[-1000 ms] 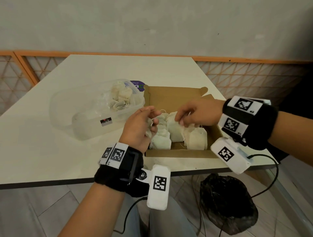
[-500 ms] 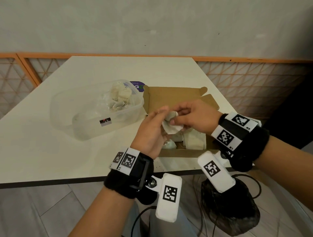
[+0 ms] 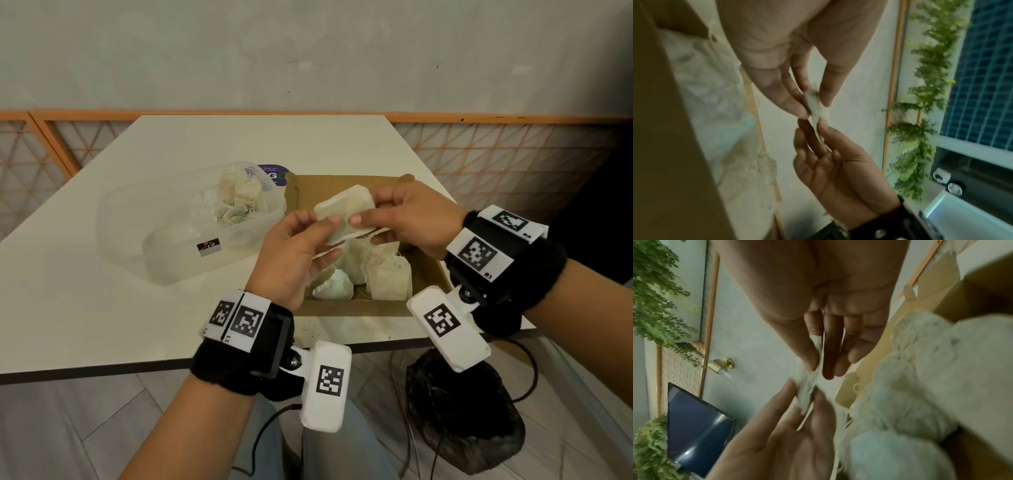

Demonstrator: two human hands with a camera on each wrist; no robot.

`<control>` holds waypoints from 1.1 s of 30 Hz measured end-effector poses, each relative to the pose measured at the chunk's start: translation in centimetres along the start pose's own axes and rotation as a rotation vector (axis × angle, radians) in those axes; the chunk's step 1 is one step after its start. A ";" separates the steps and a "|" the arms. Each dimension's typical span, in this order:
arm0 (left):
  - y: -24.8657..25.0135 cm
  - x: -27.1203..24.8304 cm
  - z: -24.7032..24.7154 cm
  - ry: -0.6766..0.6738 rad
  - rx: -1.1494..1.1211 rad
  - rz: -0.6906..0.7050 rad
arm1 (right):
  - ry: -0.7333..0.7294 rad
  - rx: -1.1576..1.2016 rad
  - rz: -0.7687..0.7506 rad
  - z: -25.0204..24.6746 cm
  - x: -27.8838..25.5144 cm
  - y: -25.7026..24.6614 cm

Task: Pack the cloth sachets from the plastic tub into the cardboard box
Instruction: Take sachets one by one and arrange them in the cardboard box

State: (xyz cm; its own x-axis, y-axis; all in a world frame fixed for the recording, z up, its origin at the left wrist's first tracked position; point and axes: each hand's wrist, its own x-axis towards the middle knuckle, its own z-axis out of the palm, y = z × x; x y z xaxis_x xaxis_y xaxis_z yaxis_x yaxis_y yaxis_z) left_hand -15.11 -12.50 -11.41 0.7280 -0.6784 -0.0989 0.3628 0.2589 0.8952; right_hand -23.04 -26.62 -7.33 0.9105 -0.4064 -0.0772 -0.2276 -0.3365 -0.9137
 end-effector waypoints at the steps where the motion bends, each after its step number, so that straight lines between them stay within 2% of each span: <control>1: 0.0 -0.1 -0.3 0.038 0.129 0.050 | 0.038 -0.025 0.001 -0.5 0.1 0.2; 4: 0.4 0.2 -1.7 0.071 0.538 0.174 | 0.065 -0.227 -0.007 -2.2 0.1 0.6; 6: 0.9 0.3 -2.0 -0.021 0.748 0.121 | 0.027 -0.365 -0.006 -2.8 0.0 0.8; 10: 1.5 0.2 -0.9 -0.260 1.278 -0.038 | -0.052 -0.357 0.023 -2.9 -0.3 1.1; 12: 1.9 0.3 -0.4 -0.295 1.401 -0.047 | -0.098 -0.380 0.038 -2.7 -0.3 1.3; 15: 2.8 0.4 -0.6 -0.245 1.404 -0.049 | -0.106 -0.406 0.033 -2.8 -0.1 1.2; 20: 3.7 0.3 -3.0 -0.167 1.170 -0.146 | -0.148 -0.392 0.031 -3.0 0.0 0.5; 27: 3.3 -0.2 -3.3 -0.169 1.290 -0.081 | -0.294 -0.791 0.055 -0.3 0.9 0.6; 31: 3.3 0.0 -3.3 -0.193 1.344 -0.029 | -0.405 -0.816 0.109 0.8 1.7 0.1; 33: 3.3 0.1 -3.2 -0.216 1.360 -0.022 | -0.381 -0.854 0.130 1.3 2.4 0.2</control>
State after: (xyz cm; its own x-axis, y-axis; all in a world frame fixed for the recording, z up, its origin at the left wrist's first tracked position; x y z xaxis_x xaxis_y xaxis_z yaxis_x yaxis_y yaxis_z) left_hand -11.98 -9.48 -9.82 0.5801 -0.7984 -0.1613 -0.5677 -0.5383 0.6228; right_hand -20.45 -26.50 -8.20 0.8772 -0.2299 -0.4214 -0.3739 -0.8778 -0.2993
